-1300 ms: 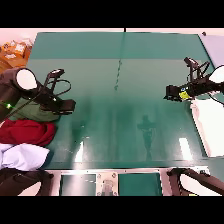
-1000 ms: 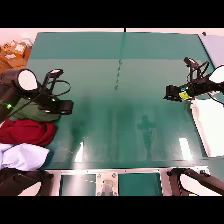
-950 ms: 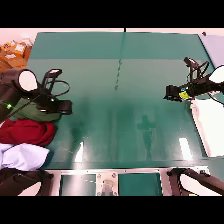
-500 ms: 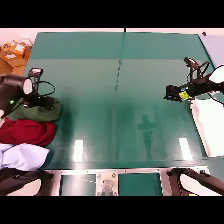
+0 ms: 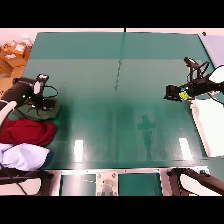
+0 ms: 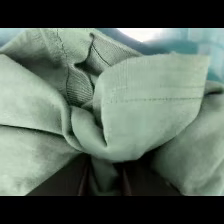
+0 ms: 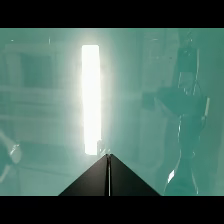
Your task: Fold the shirts.
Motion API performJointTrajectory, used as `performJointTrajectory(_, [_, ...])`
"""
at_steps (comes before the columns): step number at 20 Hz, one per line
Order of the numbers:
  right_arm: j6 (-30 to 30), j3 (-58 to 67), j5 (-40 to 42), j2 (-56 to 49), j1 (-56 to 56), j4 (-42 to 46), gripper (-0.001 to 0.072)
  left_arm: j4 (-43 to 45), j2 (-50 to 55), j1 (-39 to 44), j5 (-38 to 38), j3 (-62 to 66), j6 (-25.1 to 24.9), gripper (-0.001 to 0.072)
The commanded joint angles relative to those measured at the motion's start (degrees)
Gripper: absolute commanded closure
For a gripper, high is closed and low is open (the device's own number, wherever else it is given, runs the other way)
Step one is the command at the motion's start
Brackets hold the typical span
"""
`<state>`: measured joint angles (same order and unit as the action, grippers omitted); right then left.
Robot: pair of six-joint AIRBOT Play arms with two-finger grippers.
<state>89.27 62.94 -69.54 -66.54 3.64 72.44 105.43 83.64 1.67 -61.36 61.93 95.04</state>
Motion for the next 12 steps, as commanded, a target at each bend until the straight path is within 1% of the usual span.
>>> performJointTrajectory(1, [0.1, 0.0, 0.1, 0.0, 0.0, -0.1, 0.0699, -0.2, -0.2, 2.1, -9.5, 10.2, -2.6, 0.0682])
performJointTrajectory(4, [0.7, -0.4, -0.7, 0.0, 0.0, -2.4, 0.0697, -4.8, -4.2, 8.1, -14.1, 22.0, -3.6, 0.0681])
performJointTrajectory(6, [0.7, -0.6, -1.0, -0.1, 0.0, -5.4, 0.0698, -9.1, -8.1, 13.4, -14.2, 27.4, -3.6, 0.0681])
performJointTrajectory(7, [0.7, -0.5, -1.4, 0.0, 0.0, -6.1, 0.0699, -10.2, -9.8, 16.5, -14.1, 28.8, -3.5, 0.0681])
performJointTrajectory(9, [0.7, 0.5, -2.1, 0.6, 0.2, -6.1, 0.0699, -11.7, -11.6, 22.2, -13.5, 29.0, -0.6, 0.0682])
performJointTrajectory(10, [1.2, 1.2, -2.1, 1.4, 0.5, -6.1, 0.07, -13.3, -11.4, 25.3, -13.1, 28.8, -0.5, 0.0681])
performJointTrajectory(12, [2.2, 2.4, -2.0, 3.0, 1.1, -6.0, 0.0699, -17.9, -10.5, 30.7, -8.0, 26.6, -0.4, 0.0678])
